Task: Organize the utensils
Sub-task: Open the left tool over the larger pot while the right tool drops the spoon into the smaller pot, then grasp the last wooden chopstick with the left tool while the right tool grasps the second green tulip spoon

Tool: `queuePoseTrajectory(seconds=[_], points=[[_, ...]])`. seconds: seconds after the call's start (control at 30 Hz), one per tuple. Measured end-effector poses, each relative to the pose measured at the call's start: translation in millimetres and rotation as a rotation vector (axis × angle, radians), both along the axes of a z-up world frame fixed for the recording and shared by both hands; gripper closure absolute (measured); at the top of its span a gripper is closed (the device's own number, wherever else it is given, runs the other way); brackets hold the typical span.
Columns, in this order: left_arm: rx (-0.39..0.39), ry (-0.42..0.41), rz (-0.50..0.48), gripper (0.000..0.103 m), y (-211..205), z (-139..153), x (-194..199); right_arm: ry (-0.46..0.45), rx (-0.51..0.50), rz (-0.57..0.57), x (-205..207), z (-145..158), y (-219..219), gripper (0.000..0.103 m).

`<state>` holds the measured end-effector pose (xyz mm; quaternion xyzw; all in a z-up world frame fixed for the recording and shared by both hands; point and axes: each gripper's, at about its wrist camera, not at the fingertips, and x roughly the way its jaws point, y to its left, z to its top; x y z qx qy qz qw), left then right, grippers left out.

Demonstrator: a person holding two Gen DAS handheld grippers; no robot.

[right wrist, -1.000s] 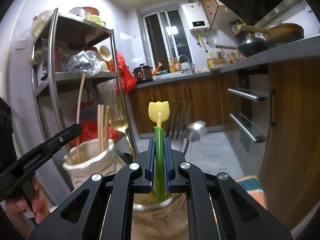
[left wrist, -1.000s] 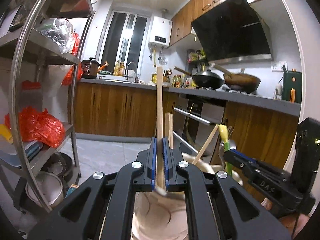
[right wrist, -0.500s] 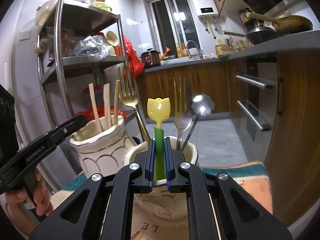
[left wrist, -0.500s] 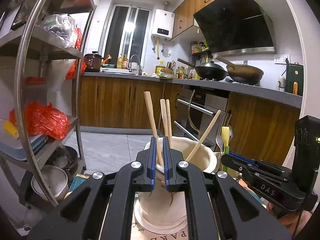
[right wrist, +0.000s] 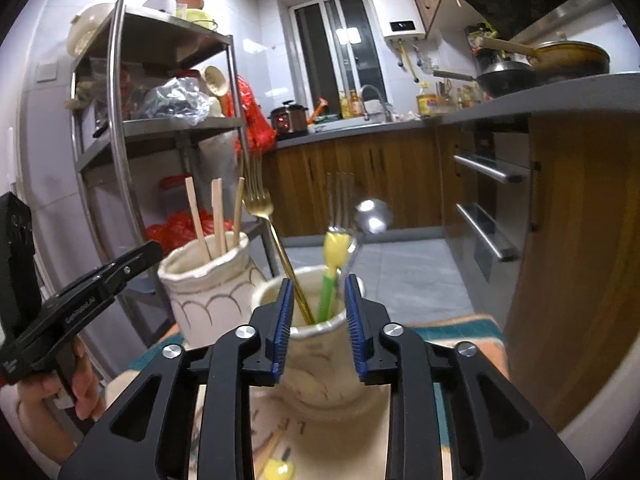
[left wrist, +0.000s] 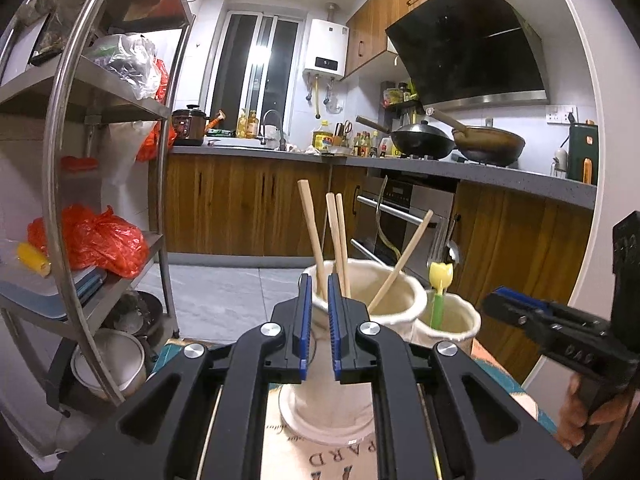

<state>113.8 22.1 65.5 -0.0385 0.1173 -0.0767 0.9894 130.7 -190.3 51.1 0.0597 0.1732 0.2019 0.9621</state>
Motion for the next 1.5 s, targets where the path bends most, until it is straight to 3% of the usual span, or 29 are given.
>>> queuePoseTrajectory(seconds=[0.03, 0.07, 0.1, 0.17, 0.3, 0.5, 0.67, 0.87, 1.27, 1.5], points=[[0.003, 0.000, 0.001, 0.079, 0.8, -0.7, -2.9, 0.009, 0.002, -0.005, -3.8, -0.1, -3.5, 0.061], [0.004, 0.001, 0.002, 0.065, 1.2, -1.5, -6.0, 0.017, 0.006, -0.011, -7.8, -0.1, -7.0, 0.053], [0.004, 0.000, -0.001, 0.059, 1.0, -2.9, -11.2, 0.020, 0.009, -0.013, -10.4, 0.0, -9.5, 0.049], [0.013, 0.008, -0.002, 0.055, 1.1, -4.5, -18.1, 0.029, 0.013, -0.015, -18.2, 0.7, -14.9, 0.042], [0.014, 0.019, 0.004, 0.036, 4.0, -7.4, -32.8, 0.038, 0.015, -0.014, -33.4, 2.5, -20.6, 0.027], [0.011, 0.031, 0.015, 0.013, 8.1, -10.6, -59.4, 0.042, -0.004, -0.029, -53.5, 3.2, -24.2, 0.013], [0.021, 0.060, 0.006, 0.006, 9.2, -16.2, -76.8, 0.083, -0.047, -0.037, -63.3, -4.0, -24.4, 0.010], [0.051, 0.121, -0.012, 0.006, 8.4, -29.9, -91.4, 0.155, -0.103, -0.030, -68.1, -20.1, -20.7, 0.009], [0.046, 0.209, -0.036, 0.006, 14.1, -54.6, -83.4, 0.333, -0.246, 0.015, -57.7, -65.8, 6.8, 0.009], [0.072, 0.260, -0.054, 0.006, 11.1, -65.2, -74.3, 0.407, -0.251, 0.058, -53.6, -79.7, 11.4, 0.009]])
